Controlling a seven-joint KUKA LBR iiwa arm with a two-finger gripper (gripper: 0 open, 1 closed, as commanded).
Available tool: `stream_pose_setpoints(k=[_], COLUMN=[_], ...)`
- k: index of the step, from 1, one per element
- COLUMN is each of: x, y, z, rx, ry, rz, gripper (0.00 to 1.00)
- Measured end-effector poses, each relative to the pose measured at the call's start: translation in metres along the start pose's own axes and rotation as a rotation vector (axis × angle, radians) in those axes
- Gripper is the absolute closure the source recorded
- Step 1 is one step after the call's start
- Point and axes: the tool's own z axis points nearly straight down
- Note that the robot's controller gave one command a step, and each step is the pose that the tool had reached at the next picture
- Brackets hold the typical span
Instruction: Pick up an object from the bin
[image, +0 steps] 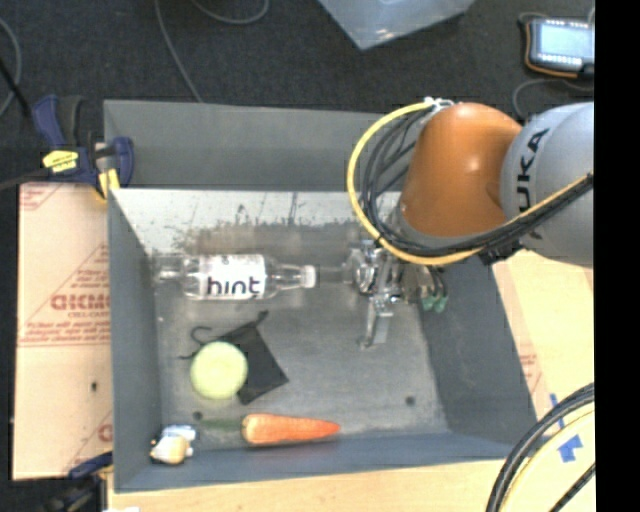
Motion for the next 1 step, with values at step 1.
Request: stream_pose_setpoints(k=[1], x=[0.0136], y=[0.0222], z=[0.0532], rx=[0.001], ry=[-0.004], rz=[-0.030], gripper=[0.00])
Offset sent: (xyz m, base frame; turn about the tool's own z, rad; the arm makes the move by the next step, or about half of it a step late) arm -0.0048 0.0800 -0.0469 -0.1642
